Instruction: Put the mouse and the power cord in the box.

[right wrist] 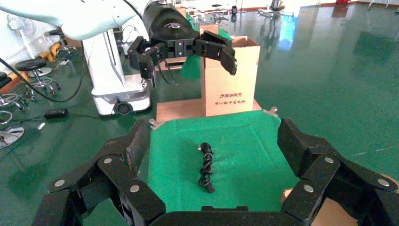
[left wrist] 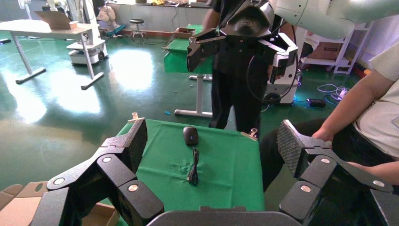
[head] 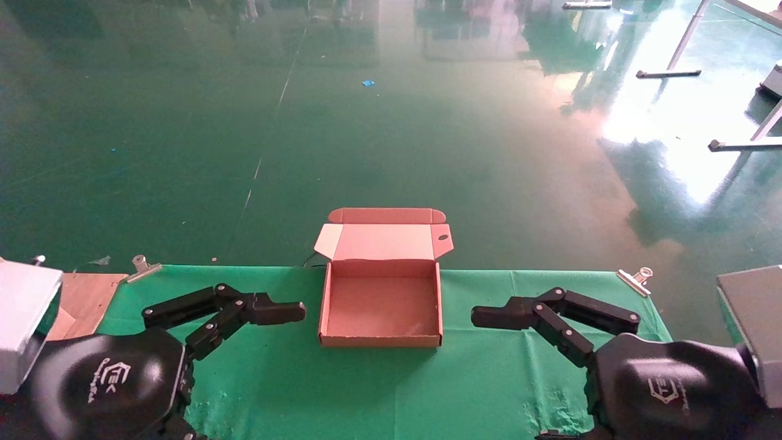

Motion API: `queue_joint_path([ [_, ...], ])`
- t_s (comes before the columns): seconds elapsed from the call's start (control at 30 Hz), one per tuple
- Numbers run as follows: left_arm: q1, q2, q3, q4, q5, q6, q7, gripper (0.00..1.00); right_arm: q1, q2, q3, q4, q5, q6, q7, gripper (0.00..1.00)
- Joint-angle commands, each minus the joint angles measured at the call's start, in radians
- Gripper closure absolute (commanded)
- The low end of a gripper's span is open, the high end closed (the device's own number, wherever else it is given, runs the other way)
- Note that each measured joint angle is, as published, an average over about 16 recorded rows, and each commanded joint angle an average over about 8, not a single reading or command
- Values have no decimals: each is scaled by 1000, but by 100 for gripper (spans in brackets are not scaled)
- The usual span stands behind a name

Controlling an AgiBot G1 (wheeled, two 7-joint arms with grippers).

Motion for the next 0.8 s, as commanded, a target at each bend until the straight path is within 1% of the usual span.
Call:
queue_joint_path([
  [0.03,0,0,0,0,0,0,0,0,0,0,0,0,0,0,0,0],
  [0.8,0,0,0,0,0,0,0,0,0,0,0,0,0,0,0,0],
])
